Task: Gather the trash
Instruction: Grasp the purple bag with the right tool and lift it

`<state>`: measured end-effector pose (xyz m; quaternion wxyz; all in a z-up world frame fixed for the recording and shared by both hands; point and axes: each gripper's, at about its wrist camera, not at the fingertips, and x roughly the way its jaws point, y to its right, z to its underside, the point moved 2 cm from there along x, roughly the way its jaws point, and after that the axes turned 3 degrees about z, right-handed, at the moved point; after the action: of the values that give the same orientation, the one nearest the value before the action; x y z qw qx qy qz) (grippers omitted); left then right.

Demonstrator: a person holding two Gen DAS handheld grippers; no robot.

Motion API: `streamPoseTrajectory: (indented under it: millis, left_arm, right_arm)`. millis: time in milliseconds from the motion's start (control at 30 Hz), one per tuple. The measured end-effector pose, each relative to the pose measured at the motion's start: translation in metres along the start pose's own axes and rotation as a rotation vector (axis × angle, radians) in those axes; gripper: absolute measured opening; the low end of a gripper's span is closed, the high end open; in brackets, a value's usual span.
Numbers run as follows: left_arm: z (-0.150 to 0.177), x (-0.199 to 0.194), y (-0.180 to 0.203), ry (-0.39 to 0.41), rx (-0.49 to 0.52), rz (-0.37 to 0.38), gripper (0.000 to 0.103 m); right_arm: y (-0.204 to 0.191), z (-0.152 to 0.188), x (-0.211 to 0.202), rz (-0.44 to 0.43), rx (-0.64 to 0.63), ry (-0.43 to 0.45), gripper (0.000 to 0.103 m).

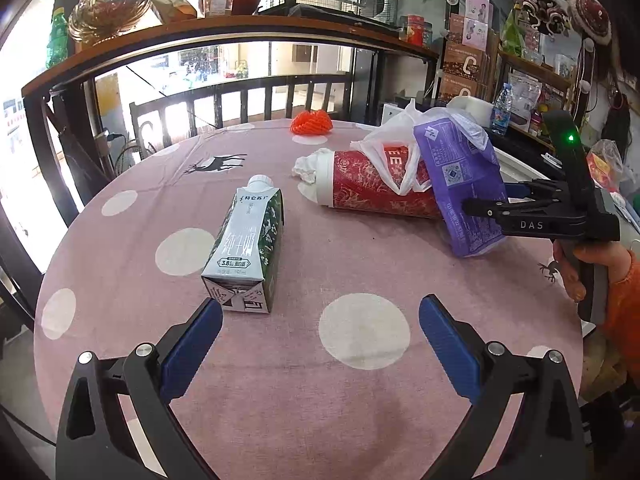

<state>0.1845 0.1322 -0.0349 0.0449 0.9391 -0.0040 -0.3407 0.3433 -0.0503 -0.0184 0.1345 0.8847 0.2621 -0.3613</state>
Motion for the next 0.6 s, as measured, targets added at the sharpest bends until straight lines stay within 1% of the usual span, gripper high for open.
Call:
streamPoseTrajectory:
  millis: [67,100,200,300,400,500,600]
  left_arm:
    - [0.001,0.001,0.002,-0.004,0.007,0.004,0.097]
    - [0.001,0.002,0.004,-0.005,0.009,0.004,0.097]
    - [0.003,0.006,0.008,-0.014,0.012,0.024,0.097]
    - [0.003,0.010,0.013,-0.018,0.032,0.027,0.097]
    - [-0.001,0.015,0.015,-0.024,0.065,0.011,0.097]
    - [-0.012,0.019,0.008,-0.021,0.077,0.000,0.097]
    - [-0.028,0.022,-0.006,-0.017,0.059,-0.024,0.097]
  right_arm:
    - [0.000,0.002,-0.002,-0.021,0.009,-0.005,0.042]
    - [-0.001,0.004,-0.002,-0.024,0.012,-0.006,0.035]
    - [-0.004,0.007,-0.008,-0.048,0.007,0.006,0.025]
    - [-0.005,0.010,-0.019,-0.050,0.008,0.031,0.021]
    - [-0.006,0.012,-0.031,-0.084,0.023,0.053,0.021]
    - [-0.008,0.014,-0.042,-0.095,0.012,0.071,0.021]
    - [-0.011,0.017,-0.049,-0.126,0.003,0.064,0.021]
